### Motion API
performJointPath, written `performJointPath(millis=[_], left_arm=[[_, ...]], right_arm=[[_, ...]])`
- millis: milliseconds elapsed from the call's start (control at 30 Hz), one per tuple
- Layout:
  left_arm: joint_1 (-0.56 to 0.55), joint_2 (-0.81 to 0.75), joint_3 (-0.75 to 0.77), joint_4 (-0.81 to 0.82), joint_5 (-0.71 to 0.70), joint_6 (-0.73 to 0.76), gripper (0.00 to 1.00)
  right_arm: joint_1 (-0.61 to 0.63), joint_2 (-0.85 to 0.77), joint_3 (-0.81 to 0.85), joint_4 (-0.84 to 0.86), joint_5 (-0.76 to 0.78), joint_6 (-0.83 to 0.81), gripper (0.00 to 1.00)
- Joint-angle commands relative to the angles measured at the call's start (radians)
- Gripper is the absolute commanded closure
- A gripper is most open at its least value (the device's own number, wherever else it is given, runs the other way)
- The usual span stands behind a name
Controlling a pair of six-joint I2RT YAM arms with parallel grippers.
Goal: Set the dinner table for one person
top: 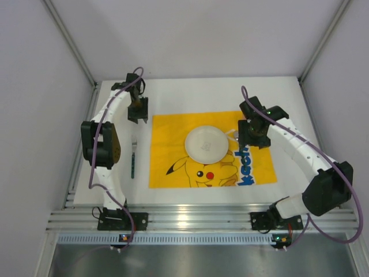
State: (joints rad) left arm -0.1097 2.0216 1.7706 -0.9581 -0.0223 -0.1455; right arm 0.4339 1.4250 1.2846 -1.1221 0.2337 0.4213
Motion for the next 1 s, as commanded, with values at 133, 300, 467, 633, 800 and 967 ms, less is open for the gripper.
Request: performJointPath(millis=[133,300,467,633,800,967], left_arm=[[0.002,-0.105,-0.196,0.103,-0.129,-0.019,0.34],[0.021,-0.112,-0.295,0.17,-0.16,-0.006,0.33],[0.038,-0.103,-0.324,0.216,-0.18,0.001,0.34],[0.054,-0.052,-0.292,0.239,-0.169,0.001,0.34],[0.076,0.015,-0.257,0.236,-0.117,-0.006,0.37],[0.079,0.039,-0.269,0.242,-0.082,-0.014,0.43]], right_arm=[[-0.007,-0.109,-0.056,-0.01,0.027,0.002,0.34],[-0.007,-0.129,-0.093,-0.018,0.023,0.007,0.34],[-0.007,-0.12,-0.073,-0.028,0.029,0.007,0.33],[-0.007,-0.094,-0.045,-0.036,0.035,0.007,0.34],[-0.009,-0.069,-0.031,-0.038,0.033,0.019,0.34],[-0.009,-0.051,-0.028,-0.041,0.039,0.031,0.34]])
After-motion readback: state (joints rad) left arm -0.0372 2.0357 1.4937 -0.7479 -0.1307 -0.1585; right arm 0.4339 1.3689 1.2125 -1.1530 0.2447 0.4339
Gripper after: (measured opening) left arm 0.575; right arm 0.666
